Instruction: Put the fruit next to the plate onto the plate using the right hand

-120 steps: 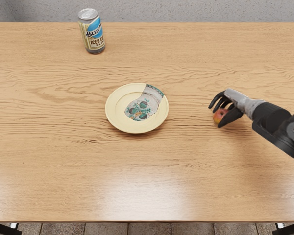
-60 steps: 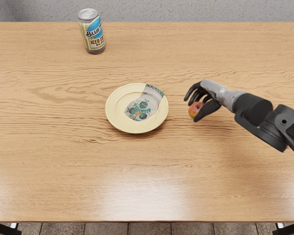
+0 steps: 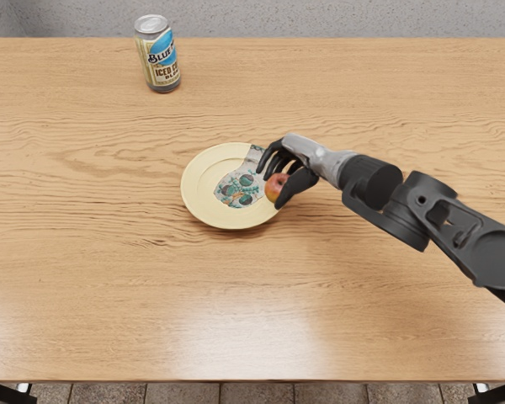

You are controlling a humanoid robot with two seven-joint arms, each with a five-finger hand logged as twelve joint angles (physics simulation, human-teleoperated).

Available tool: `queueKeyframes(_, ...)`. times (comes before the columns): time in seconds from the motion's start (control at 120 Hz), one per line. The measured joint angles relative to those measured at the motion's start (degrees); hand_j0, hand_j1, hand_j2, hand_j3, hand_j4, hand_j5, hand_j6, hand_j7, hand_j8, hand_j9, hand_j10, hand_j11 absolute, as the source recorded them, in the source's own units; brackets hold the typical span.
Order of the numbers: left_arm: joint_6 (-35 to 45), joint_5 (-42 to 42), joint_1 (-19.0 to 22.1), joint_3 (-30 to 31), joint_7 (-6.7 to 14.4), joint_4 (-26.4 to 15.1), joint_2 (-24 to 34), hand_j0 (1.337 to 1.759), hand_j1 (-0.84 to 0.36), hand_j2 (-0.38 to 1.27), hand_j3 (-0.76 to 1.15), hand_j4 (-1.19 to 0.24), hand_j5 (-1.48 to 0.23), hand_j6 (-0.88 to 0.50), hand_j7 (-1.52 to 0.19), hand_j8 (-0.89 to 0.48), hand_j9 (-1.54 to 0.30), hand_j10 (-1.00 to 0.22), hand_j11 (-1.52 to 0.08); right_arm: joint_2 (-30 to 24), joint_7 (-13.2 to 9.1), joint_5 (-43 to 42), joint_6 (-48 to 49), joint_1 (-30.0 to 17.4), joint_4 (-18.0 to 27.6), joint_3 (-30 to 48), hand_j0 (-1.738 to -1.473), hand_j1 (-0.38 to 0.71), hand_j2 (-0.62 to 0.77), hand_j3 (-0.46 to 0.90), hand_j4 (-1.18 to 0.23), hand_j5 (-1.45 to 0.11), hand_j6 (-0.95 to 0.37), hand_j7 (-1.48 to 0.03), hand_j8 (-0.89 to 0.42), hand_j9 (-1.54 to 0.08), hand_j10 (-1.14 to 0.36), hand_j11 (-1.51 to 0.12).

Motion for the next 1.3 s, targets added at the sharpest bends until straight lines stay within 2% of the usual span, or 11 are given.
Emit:
queueKeyframes(0.2,0.00,0.00,0.00,0.00,0.00,0.00,0.00,1.658,0.34,0.00,0.00,-0.01,-0.01,-0.01,-0.01,-0.01,-0.01,-0.01,-0.01,3.60,0.01,-0.38,-2.75,0.57,-2.36,-0.53,-1.658,0.32,0.45,0.00,-0.65,-0.89,-0.67,-0.87,-0.49,-0.89,-0.57,-0.86)
queueKeyframes(0.433,0.00,0.00,0.00,0.00,0.00,0.00,0.00,1.658,0.34,0.00,0.00,-0.01,-0.01,-0.01,-0.01,-0.01,-0.01,-0.01,-0.01,9.92,0.02,-1.48,-7.86,1.03,-8.34,-3.34,-1.657,0.29,0.42,0.00,-0.65,-0.87,-0.69,-0.86,-0.50,-0.88,-0.58,-0.86)
queueKeyframes(0.475,0.00,0.00,0.00,0.00,0.00,0.00,0.00,1.658,0.34,0.00,0.00,-0.01,-0.01,-0.01,-0.01,-0.01,-0.01,-0.01,-0.01,10.49,0.03,-1.51,-8.24,1.29,-8.77,-3.64,-1.658,0.25,0.34,0.00,-0.60,-0.81,-0.65,-0.79,-0.48,-0.81,-0.55,-0.79)
queueKeyframes(0.542,0.00,0.00,0.00,-0.01,0.00,0.00,0.00,1.658,0.34,0.00,0.00,-0.01,-0.01,-0.01,-0.01,-0.01,-0.01,-0.01,-0.01,11.06,0.04,-1.39,-8.95,1.47,-9.15,-3.57,-1.658,0.11,0.24,0.00,-0.46,-0.61,-0.49,-0.60,-0.37,-0.62,-0.42,-0.60)
queueKeyframes(0.683,0.00,0.00,0.00,0.00,0.00,0.00,0.00,1.658,0.34,0.00,0.00,-0.01,-0.01,-0.01,-0.01,-0.01,-0.01,-0.01,-0.01,10.45,0.04,-0.28,-9.54,3.84,-9.00,-3.24,-1.658,-0.11,0.12,0.00,-0.23,-0.31,-0.25,-0.31,-0.19,-0.32,-0.22,-0.31)
queueKeyframes(0.833,0.00,0.00,0.00,0.00,0.00,0.00,0.00,1.658,0.34,0.00,0.00,-0.01,-0.01,-0.01,-0.01,-0.01,-0.01,-0.01,-0.01,6.87,0.05,7.73,-7.48,6.69,-8.26,-3.03,-1.658,-0.23,0.06,0.00,-0.11,-0.15,-0.12,-0.15,-0.09,-0.15,-0.11,-0.15)
queueKeyframes(1.017,0.00,0.00,0.00,-0.01,0.00,-0.07,0.00,1.658,0.34,0.00,0.00,-0.01,-0.01,-0.01,-0.01,-0.01,-0.01,-0.01,-0.01,-2.59,0.05,26.97,12.02,7.79,-7.60,3.16,-1.658,-0.30,0.02,0.00,-0.05,-0.06,-0.05,-0.06,-0.04,-0.06,-0.04,-0.06)
queueKeyframes(1.142,-0.03,0.04,0.18,0.08,0.07,-0.38,0.00,1.658,0.34,0.00,0.00,-0.01,-0.01,-0.01,-0.01,-0.01,-0.01,-0.01,-0.01,-10.26,0.05,34.34,22.62,4.69,-7.75,9.27,-1.658,-0.32,0.01,0.00,-0.03,-0.03,-0.03,-0.03,-0.02,-0.03,-0.02,-0.03)
queueKeyframes(1.3,0.04,0.12,0.55,0.18,0.45,-0.35,0.00,1.658,0.34,0.00,0.00,-0.01,-0.01,-0.01,-0.01,-0.01,-0.01,-0.01,-0.01,-18.79,0.05,39.31,26.75,0.47,-8.67,14.48,-1.658,-0.34,0.01,0.00,-0.01,-0.02,-0.01,-0.02,-0.01,-0.02,-0.01,-0.02)
